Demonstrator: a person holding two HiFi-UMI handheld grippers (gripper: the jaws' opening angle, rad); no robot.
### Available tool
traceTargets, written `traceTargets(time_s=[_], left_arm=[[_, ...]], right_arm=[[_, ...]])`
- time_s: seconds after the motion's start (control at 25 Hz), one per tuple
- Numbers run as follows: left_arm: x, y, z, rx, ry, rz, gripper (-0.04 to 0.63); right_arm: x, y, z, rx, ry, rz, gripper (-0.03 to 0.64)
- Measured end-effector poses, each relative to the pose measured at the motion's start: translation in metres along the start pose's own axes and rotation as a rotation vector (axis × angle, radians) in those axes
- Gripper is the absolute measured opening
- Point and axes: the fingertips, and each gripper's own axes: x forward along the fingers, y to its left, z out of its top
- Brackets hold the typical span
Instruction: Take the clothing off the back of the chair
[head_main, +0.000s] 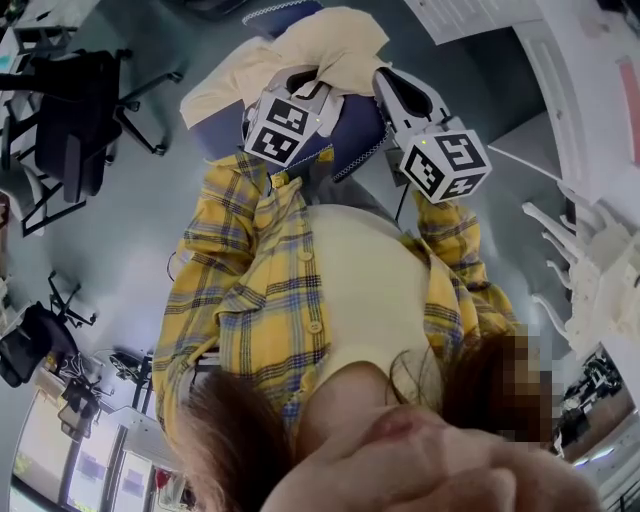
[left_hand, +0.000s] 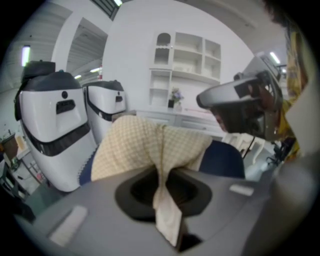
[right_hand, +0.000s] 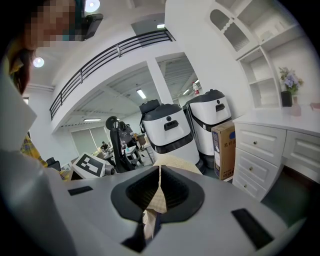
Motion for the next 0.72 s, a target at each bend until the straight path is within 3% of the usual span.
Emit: traceTargets(time_s=[0.72], left_arm=[[-0.082, 0.007, 0.039, -0.015, -0.183, 0.101, 0.042]], right_arm=[[-0.024, 0.046, 0.010, -0.048, -0.061, -0.086, 0.015]])
